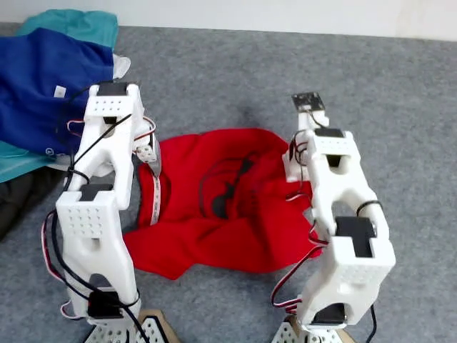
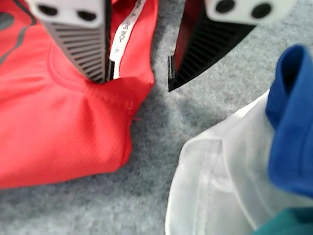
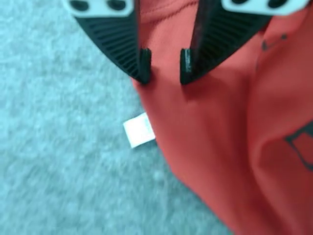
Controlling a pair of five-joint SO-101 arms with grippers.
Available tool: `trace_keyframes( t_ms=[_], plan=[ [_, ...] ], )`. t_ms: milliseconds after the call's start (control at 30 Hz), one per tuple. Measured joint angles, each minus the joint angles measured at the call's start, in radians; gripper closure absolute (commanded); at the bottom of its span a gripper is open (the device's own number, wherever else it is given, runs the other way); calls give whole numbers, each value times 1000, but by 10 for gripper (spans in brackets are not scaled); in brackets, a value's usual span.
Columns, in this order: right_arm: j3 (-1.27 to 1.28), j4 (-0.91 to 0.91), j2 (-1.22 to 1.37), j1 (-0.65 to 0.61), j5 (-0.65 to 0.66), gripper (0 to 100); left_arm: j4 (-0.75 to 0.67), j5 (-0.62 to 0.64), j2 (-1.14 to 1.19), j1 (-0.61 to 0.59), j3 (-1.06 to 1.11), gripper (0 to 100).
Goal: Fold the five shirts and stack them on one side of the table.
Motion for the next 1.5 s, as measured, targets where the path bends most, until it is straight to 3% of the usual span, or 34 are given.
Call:
trace_keyframes(
  t_ms=[67,533,800,1067,1333,1500],
  plan=[
    [-46,0,25,21,0,988,-15,0,3,5,-2,1000],
    [-215,17,35,117,0,993,-69,5,6,37,-252,993],
    [-301,25,35,141,0,993,-69,117,6,28,-396,993],
    [-371,29,37,144,2,993,-133,222,8,-63,-405,993],
    [-528,31,37,144,2,993,-209,245,8,-72,-411,993],
    [-597,28,41,138,15,993,-224,247,14,-72,-532,993]
  ],
)
